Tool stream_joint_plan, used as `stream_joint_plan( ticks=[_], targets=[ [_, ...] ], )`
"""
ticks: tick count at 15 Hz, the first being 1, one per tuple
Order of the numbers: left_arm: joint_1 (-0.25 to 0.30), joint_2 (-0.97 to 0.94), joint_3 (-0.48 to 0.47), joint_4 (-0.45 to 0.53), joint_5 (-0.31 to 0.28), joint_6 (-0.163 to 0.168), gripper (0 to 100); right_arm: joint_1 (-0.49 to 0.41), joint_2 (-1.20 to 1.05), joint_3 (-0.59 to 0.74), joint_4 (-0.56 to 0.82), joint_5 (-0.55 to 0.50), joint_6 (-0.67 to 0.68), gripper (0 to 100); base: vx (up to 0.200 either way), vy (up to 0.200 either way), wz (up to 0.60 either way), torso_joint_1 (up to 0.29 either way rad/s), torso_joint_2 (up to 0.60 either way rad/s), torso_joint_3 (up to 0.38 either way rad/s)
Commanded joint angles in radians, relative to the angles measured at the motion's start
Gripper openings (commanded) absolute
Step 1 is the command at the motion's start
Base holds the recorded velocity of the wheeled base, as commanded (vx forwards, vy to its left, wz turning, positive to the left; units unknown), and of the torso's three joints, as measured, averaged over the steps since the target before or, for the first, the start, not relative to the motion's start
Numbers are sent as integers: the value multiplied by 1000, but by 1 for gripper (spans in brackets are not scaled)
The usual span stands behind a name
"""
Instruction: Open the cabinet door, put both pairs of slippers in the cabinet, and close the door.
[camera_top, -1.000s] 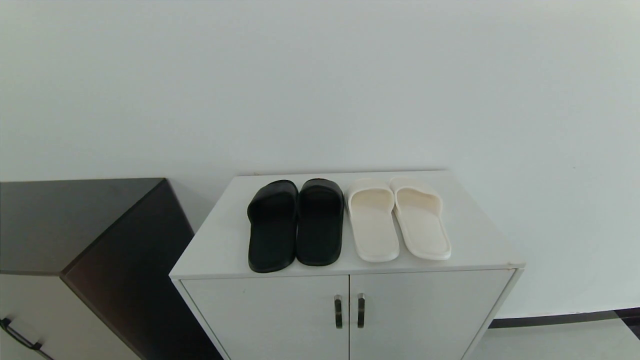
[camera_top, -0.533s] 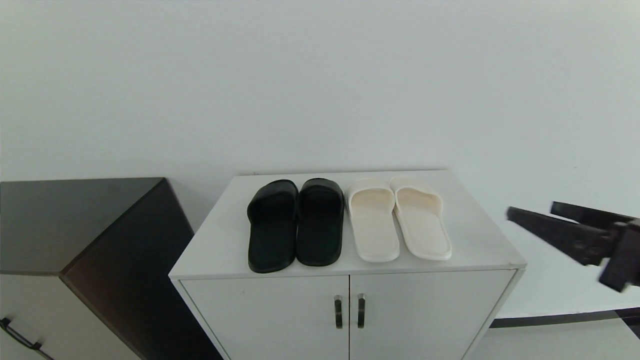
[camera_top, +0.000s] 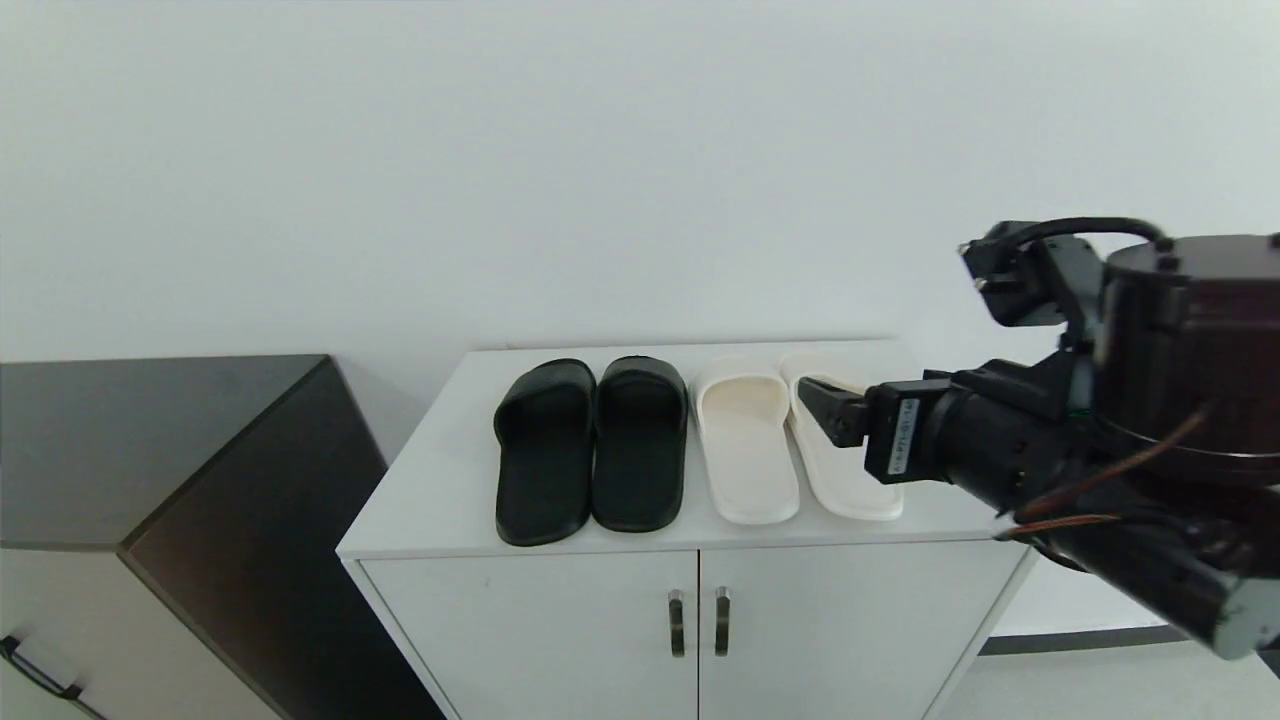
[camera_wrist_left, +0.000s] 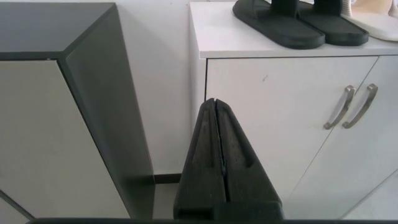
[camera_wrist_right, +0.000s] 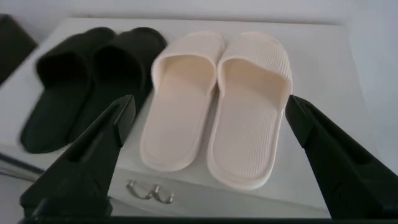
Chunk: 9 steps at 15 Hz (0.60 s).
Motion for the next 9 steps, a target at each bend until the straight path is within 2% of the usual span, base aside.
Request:
stream_joint_plan(
  ticks=[1, 9],
  targets=[
    [0, 0, 0, 0, 0, 0, 0, -39, 163, -51, -6, -35, -11, 100, 0, 0, 0, 0, 0, 0],
    [0, 0, 0, 0, 0, 0, 0, -117, 345, -202, -16, -19, 9, 100, 0, 0, 0, 0, 0, 0]
  ],
)
